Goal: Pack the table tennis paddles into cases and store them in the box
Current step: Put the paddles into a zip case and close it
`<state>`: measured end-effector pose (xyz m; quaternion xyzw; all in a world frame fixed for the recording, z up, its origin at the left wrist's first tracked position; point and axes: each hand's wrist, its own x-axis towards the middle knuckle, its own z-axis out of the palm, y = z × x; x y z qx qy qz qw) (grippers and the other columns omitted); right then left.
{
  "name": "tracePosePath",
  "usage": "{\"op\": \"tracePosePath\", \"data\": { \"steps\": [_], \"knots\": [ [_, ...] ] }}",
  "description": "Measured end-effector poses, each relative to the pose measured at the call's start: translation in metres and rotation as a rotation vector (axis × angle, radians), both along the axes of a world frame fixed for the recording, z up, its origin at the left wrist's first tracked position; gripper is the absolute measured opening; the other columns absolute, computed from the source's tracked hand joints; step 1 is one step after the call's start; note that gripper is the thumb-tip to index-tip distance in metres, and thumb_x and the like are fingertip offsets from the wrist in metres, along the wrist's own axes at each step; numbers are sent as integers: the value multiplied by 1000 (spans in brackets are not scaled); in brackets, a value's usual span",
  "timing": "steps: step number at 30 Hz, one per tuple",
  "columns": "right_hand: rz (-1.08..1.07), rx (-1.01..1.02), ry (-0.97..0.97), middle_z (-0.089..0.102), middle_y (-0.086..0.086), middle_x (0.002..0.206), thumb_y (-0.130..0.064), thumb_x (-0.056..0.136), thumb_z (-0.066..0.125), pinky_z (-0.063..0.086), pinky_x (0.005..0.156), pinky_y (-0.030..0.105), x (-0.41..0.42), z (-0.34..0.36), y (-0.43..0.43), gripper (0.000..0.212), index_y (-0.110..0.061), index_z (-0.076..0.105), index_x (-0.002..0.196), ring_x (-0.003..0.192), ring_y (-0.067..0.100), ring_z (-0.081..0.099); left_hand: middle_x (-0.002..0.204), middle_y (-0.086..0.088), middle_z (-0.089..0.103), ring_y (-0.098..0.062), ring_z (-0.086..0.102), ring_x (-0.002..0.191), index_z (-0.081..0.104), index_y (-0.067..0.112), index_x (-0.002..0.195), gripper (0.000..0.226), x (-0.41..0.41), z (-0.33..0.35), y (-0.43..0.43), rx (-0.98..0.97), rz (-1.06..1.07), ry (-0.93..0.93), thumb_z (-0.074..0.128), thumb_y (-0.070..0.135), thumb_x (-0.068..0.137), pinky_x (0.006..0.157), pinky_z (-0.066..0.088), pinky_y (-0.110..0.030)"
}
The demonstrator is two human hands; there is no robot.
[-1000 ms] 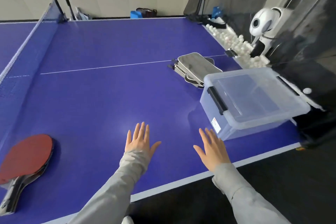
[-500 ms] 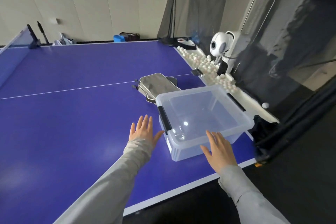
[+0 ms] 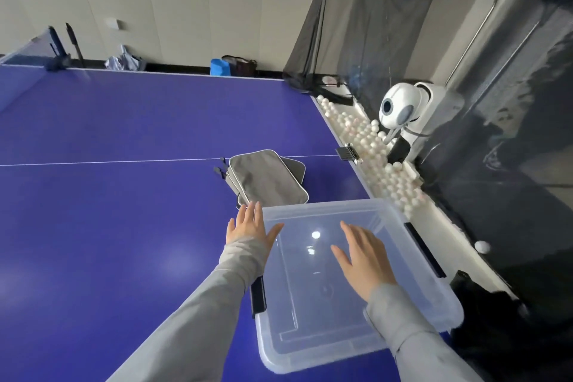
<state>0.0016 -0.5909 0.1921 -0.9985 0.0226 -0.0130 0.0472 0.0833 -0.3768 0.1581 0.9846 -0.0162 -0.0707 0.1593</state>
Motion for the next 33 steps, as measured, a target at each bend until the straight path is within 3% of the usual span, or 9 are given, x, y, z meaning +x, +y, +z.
{"op": "tracePosePath", "data": {
  "steps": [3,6,14,19,23,26,33],
  "knots": [
    [41,2,28,39,0,145,-43,99,35,26,109,30,37,-6,-2,56,-17,24,147,135,19,33,154,1,24,-17,17,143,14,16,148,77,22,-7,-7,-35,58,35,28,65,90,114,19,-36],
    [95,-27,54,38,2,147,-43,99,35,28,107,33,79,-14,-2,57,-15,25,147,134,22,34,134,-1,45,-21,40,125,31,17,136,68,32,-14,-12,-135,160,98,32,65,89,97,34,-36],
    [94,29,125,52,12,130,-47,96,40,41,93,43,207,-34,11,54,-9,42,134,121,31,43,114,5,49,-16,45,112,42,17,112,55,38,-24,-14,-188,293,135,37,66,87,71,37,-30],
    [25,50,268,53,15,126,-54,94,38,39,93,42,265,-64,20,57,-5,53,119,121,33,43,116,9,47,-12,43,115,41,21,119,56,42,-29,-16,-169,315,128,38,66,86,69,38,-28],
    [-73,104,401,48,15,135,-61,92,34,35,99,43,288,-87,25,69,-4,47,128,127,32,40,116,12,45,-9,43,115,40,23,119,57,42,-32,-15,-158,338,134,38,69,85,68,37,-27],
    [-142,273,471,46,19,137,-59,92,39,37,100,41,296,-100,27,71,-1,38,131,127,35,44,116,15,45,-8,44,114,40,26,118,56,42,-33,-15,-172,352,146,38,70,84,69,37,-27],
    [-128,456,267,57,22,122,-50,90,51,42,90,43,293,-87,35,59,-1,38,120,114,43,52,117,14,46,-11,48,110,41,26,117,55,39,-29,-15,-180,369,138,40,69,83,69,37,-27]
  ]
}}
